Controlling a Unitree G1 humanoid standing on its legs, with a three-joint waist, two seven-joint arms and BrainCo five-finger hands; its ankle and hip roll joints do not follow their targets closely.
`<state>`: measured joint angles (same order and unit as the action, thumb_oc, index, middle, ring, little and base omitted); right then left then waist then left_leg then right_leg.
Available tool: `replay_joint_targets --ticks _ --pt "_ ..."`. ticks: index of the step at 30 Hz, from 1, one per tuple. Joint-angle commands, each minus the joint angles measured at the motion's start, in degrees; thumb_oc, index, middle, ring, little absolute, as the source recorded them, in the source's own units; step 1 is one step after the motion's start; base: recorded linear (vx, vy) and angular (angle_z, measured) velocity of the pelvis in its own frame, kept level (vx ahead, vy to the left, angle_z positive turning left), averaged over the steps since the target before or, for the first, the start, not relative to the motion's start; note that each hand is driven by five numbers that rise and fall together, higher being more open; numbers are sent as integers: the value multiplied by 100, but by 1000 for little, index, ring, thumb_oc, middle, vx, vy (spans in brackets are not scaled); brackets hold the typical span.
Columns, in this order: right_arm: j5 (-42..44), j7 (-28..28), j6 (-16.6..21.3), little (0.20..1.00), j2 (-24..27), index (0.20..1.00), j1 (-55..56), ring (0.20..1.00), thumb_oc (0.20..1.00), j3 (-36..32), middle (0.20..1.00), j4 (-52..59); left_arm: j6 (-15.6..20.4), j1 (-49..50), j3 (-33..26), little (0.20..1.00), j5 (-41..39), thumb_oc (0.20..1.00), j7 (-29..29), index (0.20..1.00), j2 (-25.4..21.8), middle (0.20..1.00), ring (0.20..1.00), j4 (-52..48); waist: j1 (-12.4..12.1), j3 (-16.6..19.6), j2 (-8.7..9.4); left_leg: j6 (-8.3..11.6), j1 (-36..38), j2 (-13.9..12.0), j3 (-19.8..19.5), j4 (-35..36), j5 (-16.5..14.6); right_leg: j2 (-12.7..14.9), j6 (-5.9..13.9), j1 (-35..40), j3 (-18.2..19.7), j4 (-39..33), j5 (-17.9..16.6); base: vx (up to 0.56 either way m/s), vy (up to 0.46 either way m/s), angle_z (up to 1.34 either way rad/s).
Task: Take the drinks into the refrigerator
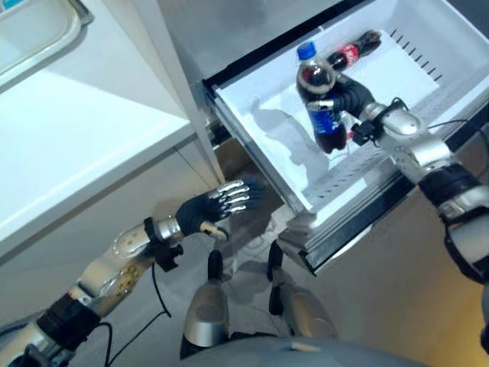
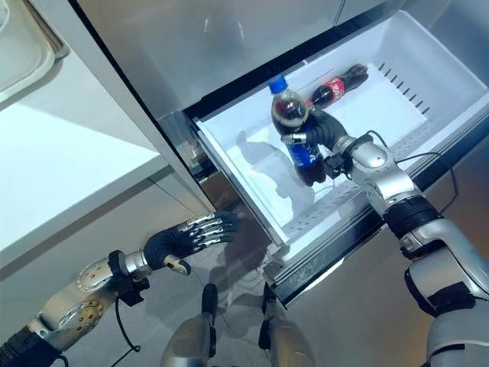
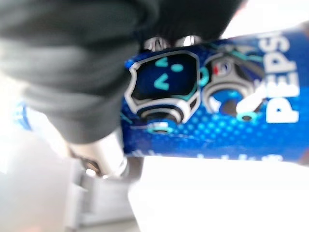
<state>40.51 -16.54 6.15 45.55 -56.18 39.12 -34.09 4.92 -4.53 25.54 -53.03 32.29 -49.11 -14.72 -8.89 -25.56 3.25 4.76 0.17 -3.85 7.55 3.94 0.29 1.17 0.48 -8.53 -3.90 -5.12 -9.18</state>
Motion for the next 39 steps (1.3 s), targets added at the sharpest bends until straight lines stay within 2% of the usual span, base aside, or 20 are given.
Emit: replay_joint_targets --ticks 1,9,18,27,39 --pt "-128 -10 410 200 182 200 -1035 200 200 97 200 -1 359 248 157 1000 3 1000 3 1000 -199 1000 1000 -780 -74 202 -63 -192 -407 19 -472 -336 17 0 412 -378 -225 1214 612 -47 -36 3" --pt "-732 -197 273 200 134 200 -965 200 200 503 200 -73 413 198 177 1000 105 1000 -82 1000 -250 1000 1000 -861 -115 2 -31 -152 -547 -15 -506 -391 57 -19 399 -457 -247 1209 589 -34 -36 4" --pt "-1523 -308 -3 200 -162 200 -1321 200 200 943 200 -313 411 149 122 1000 321 1000 -241 1000 -253 1000 1000 -909 -93 -155 8 -129 -578 -54 -532 -378 90 -31 383 -487 -282 1205 575 -10 -9 3" --pt "-2236 -47 -91 200 -825 200 -1504 200 200 789 200 -934 325 324 -102 1000 484 1000 -460 1000 -140 1000 1000 -934 -70 -198 89 -125 -588 -78 -515 -309 96 -74 368 -486 -289 1133 552 0 0 0" --pt "-3086 214 -155 200 -1254 200 -1420 200 200 541 200 -1334 263 371 -242 1000 609 1000 -583 1000 -16 1000 1000 -910 -28 -269 200 -129 -638 -93 -533 -273 108 -92 355 -542 -312 1131 557 0 0 0"
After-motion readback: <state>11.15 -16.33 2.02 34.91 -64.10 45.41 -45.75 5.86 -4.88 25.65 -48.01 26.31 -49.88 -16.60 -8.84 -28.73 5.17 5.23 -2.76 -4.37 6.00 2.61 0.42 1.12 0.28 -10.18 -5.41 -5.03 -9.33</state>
